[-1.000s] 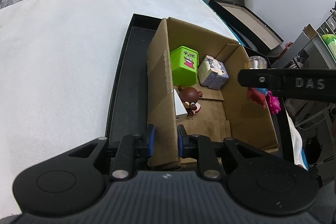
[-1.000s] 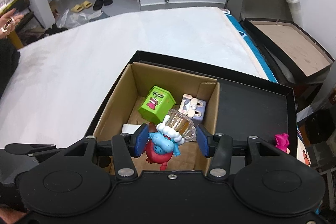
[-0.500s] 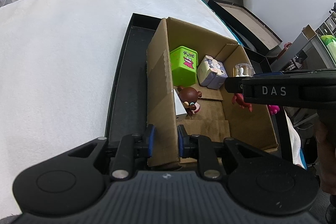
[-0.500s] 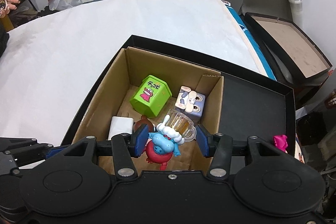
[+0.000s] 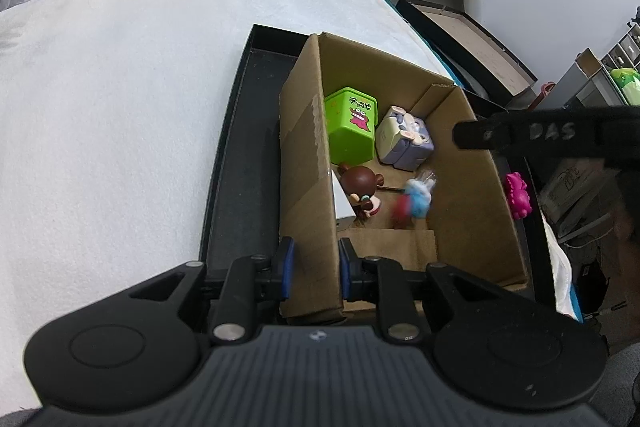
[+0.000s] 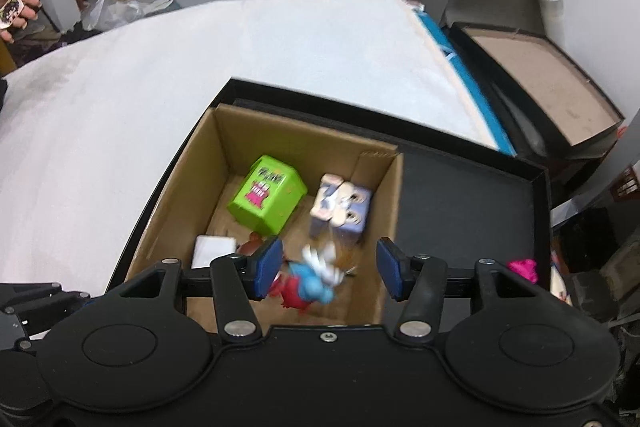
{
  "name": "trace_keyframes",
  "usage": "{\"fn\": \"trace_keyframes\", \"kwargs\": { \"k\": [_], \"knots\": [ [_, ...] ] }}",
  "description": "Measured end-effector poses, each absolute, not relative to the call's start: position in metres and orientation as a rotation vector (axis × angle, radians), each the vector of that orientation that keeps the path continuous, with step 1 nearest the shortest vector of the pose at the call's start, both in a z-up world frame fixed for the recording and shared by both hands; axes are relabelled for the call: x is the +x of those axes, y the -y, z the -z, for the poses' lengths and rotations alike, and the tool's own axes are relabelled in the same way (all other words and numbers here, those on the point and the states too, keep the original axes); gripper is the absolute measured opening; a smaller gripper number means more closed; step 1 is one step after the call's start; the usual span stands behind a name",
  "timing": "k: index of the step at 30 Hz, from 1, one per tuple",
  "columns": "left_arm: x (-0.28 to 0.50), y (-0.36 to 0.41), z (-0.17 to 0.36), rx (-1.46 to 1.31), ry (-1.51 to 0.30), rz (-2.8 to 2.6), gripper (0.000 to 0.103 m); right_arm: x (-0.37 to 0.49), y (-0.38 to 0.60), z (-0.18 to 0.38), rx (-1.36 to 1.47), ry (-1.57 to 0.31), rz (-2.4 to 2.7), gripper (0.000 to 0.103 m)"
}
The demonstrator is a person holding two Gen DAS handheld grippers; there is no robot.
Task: Organize rigid objects
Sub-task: 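Lower the blue-red figure into the box and open the right tool, then move the right tool to the pink dinosaur figure and grasp it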
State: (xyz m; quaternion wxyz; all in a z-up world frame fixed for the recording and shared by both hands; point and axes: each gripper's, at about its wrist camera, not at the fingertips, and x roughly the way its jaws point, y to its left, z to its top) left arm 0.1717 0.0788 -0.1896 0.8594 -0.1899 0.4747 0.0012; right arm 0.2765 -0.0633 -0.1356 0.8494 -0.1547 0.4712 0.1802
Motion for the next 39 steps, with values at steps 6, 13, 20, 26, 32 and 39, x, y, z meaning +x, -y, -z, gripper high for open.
{"fn": "trace_keyframes", "kwargs": {
  "k": [6, 13, 20, 26, 32, 39],
  "knots": [
    [0.172, -0.080, 0.190, -0.398, -0.999, -0.003, 0.021, 0.278, 0.083, 0.122, -0.302, -0.945, -0.367, 0.068],
    [0.173, -0.080, 0.189, -0.396, -1.000, -0.011, 0.021, 0.280, 0.126, 0.112, -0.265, -0.905, -0.341, 0.082],
    [0.175, -0.079, 0.189, -0.393, -1.005, -0.023, 0.021, 0.288, 0.166, 0.125, -0.241, -0.929, -0.285, 0.082],
    [0.177, -0.077, 0.189, -0.387, -1.012, -0.036, 0.020, 0.292, 0.190, 0.135, -0.191, -0.943, -0.279, 0.082],
    [0.177, -0.073, 0.188, -0.369, -1.017, -0.054, 0.020, 0.295, 0.208, 0.146, -0.162, -0.928, -0.302, 0.082],
    [0.176, -0.071, 0.187, -0.357, -1.017, -0.067, 0.019, 0.306, 0.232, 0.163, -0.113, -0.925, -0.322, 0.082]
  ]
}}
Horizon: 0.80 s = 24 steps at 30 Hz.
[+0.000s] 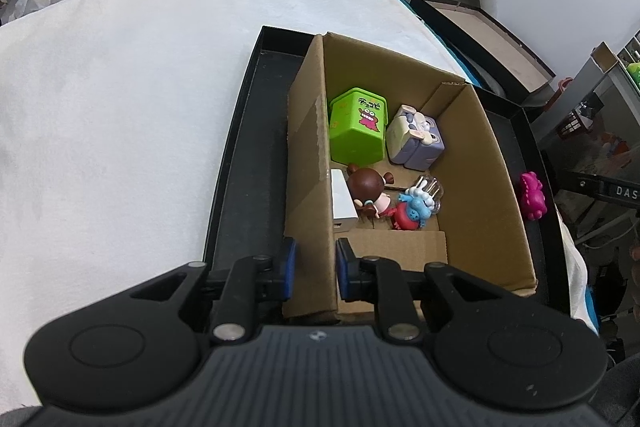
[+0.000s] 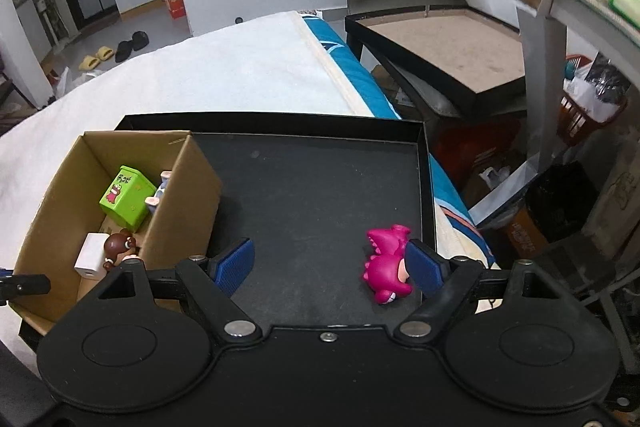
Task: Organize rigid objects
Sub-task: 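Move the right tool to the pink dinosaur figure and grasp it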
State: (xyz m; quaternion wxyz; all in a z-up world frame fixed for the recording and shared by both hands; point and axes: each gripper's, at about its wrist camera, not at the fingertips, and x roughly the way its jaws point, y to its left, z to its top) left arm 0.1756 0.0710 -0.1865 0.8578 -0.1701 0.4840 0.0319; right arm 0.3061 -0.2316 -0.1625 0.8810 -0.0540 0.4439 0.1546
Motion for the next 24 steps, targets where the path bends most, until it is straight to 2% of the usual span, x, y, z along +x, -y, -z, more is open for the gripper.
{"fn": "trace_keyframes", "kwargs": {
  "k": [15, 17, 21, 24],
  "knots": [
    [0.183, -0.071, 0.193, -0.349, -1.041, -0.082, 0.019, 0.349, 0.246, 0.200, -0.082, -1.018, -0.295, 0.074],
    [0.184, -0.071, 0.193, -0.348, -1.042, -0.082, 0.019, 0.352, 0.245, 0.205, -0.079, -1.037, -0.293, 0.068],
    [0.185, -0.071, 0.194, -0.348, -1.046, -0.084, 0.020, 0.354, 0.243, 0.213, -0.102, -1.065, -0.282, 0.066],
    [0.185, -0.071, 0.194, -0.351, -1.045, -0.086, 0.020, 0.355, 0.244, 0.222, -0.116, -1.105, -0.251, 0.061]
  ]
}}
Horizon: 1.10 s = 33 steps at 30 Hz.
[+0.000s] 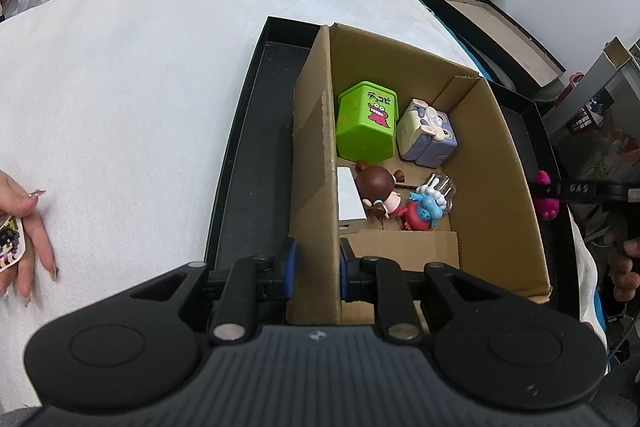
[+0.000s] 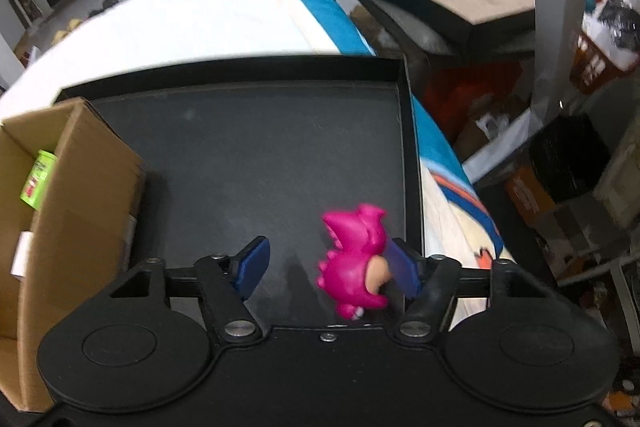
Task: Organize rigid objects
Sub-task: 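Move the right tool to the pink dinosaur figure and grasp it, then carry the pink dinosaur into the box with the right tool and release it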
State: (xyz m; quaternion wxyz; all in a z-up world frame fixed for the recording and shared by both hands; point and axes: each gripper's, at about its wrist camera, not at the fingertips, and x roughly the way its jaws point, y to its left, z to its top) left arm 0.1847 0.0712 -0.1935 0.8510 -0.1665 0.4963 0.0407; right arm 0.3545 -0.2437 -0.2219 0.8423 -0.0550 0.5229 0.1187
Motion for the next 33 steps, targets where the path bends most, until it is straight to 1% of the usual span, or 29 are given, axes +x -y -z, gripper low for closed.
{"fn": "trace_keyframes", "kwargs": {
  "k": [1, 2, 3, 11, 15, 20, 33],
  "knots": [
    [0.185, -0.071, 0.193, -0.350, -1.044, -0.086, 0.020, 0.355, 0.245, 0.226, -0.121, -1.122, -0.242, 0.054],
    [0.185, -0.071, 0.193, -0.350, -1.045, -0.087, 0.020, 0.356, 0.246, 0.229, -0.117, -1.144, -0.239, 0.042],
    [0.185, -0.071, 0.194, -0.348, -1.045, -0.087, 0.020, 0.357, 0.247, 0.232, -0.105, -1.165, -0.241, 0.040],
    [0.184, -0.070, 0.194, -0.351, -1.045, -0.083, 0.020, 0.346, 0.240, 0.232, -0.103, -1.168, -0.245, 0.039],
    [0.182, -0.070, 0.193, -0.351, -1.045, -0.081, 0.020, 0.340, 0.238, 0.225, -0.119, -1.141, -0.240, 0.039],
    [0.178, -0.073, 0.191, -0.366, -1.034, -0.070, 0.020, 0.327, 0.239, 0.212, -0.063, -1.130, -0.249, 0.039],
    [0.177, -0.068, 0.191, -0.353, -1.039, -0.064, 0.019, 0.295, 0.203, 0.138, 0.004, -0.979, -0.380, 0.039]
  ]
}}
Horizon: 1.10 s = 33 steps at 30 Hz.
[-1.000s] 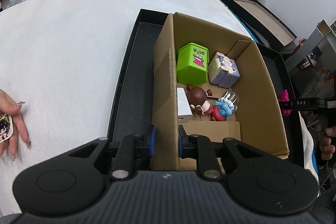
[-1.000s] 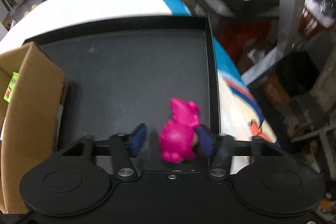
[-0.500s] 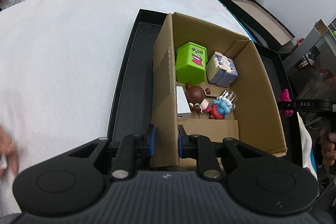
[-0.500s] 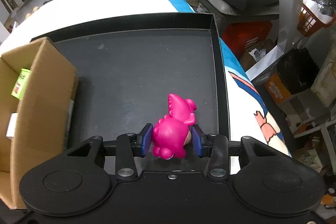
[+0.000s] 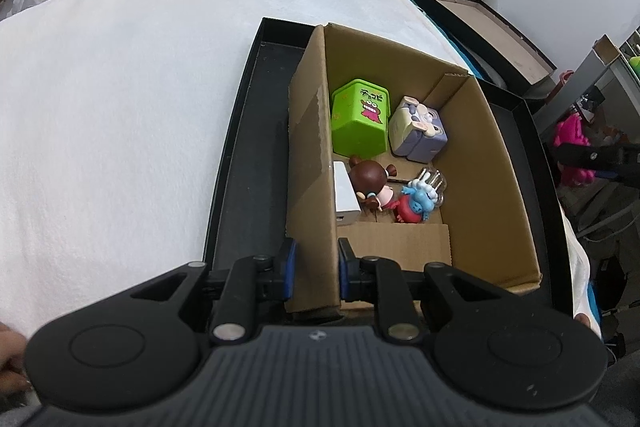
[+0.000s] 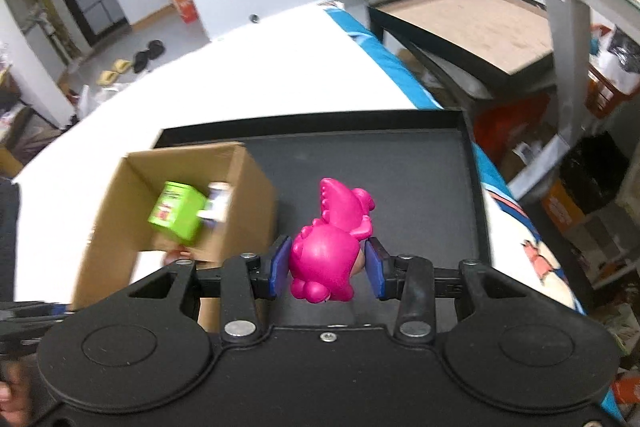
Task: Organize rigid objects
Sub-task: 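Carry the pink dinosaur into the box with the right tool and release it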
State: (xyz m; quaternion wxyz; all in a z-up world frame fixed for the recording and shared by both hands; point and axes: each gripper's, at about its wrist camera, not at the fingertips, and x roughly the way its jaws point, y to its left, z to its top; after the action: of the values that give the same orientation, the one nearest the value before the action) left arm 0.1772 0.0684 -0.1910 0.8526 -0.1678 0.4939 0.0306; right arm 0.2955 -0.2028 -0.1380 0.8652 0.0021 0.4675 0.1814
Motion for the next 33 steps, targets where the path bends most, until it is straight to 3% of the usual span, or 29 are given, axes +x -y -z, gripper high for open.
{"fn": "trace_keyframes", "kwargs": {
  "k": [13, 33],
  "knots": [
    [0.187, -0.066, 0.193, -0.330, -1.067, -0.098, 0.020, 0.275, 0.139, 0.112, -0.049, -0.954, -0.597, 0.040],
    [0.181, -0.081, 0.199, -0.386, -1.064, -0.022, 0.022, 0.271, 0.075, 0.167, -0.214, -1.127, -0.596, 0.040]
  ]
}}
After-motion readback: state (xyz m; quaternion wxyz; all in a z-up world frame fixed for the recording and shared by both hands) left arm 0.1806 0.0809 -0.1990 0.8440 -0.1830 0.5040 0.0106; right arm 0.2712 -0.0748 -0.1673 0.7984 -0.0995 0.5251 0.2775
